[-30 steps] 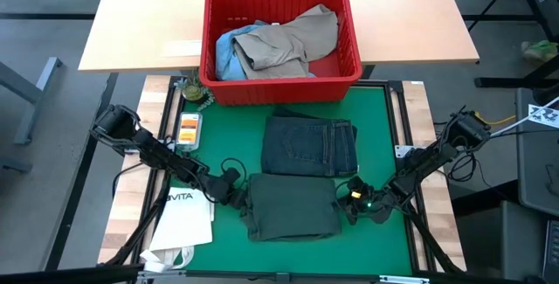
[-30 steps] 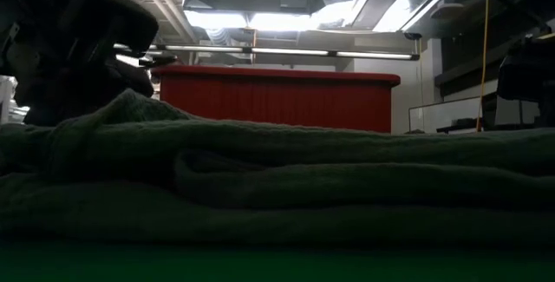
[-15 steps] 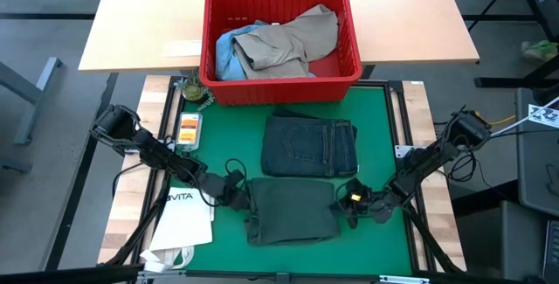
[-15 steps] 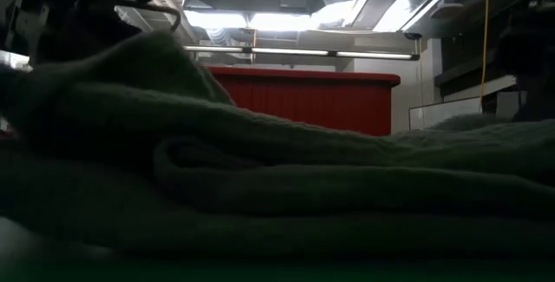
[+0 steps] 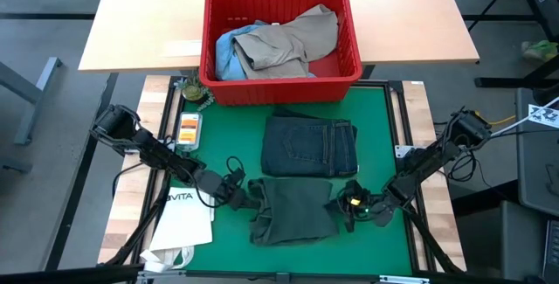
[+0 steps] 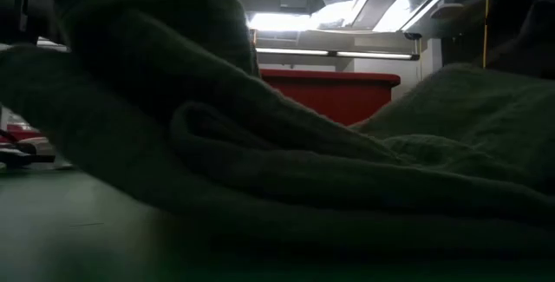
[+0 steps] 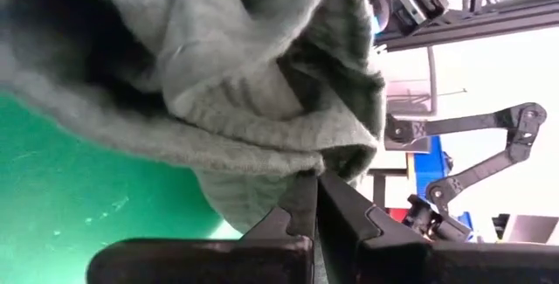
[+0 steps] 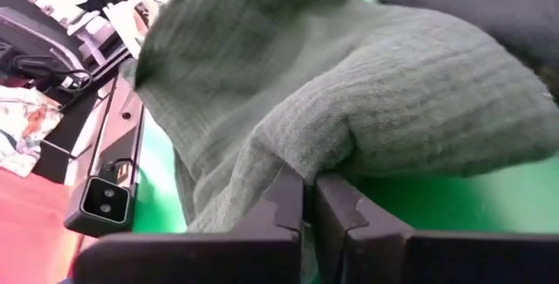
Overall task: Fold Laundry from Bin
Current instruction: Stack the green shirt on top of the dark blue pants
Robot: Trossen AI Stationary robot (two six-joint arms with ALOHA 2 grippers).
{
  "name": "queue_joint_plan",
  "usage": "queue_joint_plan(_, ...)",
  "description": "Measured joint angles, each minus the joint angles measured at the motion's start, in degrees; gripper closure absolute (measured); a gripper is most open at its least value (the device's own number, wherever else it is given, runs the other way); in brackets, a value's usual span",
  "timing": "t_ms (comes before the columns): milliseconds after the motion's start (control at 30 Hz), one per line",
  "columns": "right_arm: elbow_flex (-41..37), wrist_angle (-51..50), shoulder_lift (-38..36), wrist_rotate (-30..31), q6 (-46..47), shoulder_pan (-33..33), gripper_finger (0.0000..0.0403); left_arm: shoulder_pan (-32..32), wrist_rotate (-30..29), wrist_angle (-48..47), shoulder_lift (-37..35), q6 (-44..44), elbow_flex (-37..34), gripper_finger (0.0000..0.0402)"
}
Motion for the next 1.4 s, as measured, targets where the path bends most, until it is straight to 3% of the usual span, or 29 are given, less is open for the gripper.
queue_joint_plan(233,1.09,0.01,-1.15,1.68,-2.18,0.02,0.0393,0.0,-0.94,-0.18,0.0,3.24,2.88,0.0401)
queue_joint_plan(500,1.13,-0.07,-7.52,6.22,-11.27,0.02,0.0392,0.26,-1.88,-0.64,0.0,7.54,6.2,0.0401)
queue_joint_plan(833,1.13,-1.24,-13.49,10.68,-19.96,-0.9,0.0391,6.46,-1.66,-0.64,0.0,13.92,10.13,0.0401)
queue_joint_plan(1400,1.13,-4.4,-24.5,2.87,-35.29,-15.16,0.0391,20.27,9.55,-0.88,0.0,19.66,13.42,0.0401)
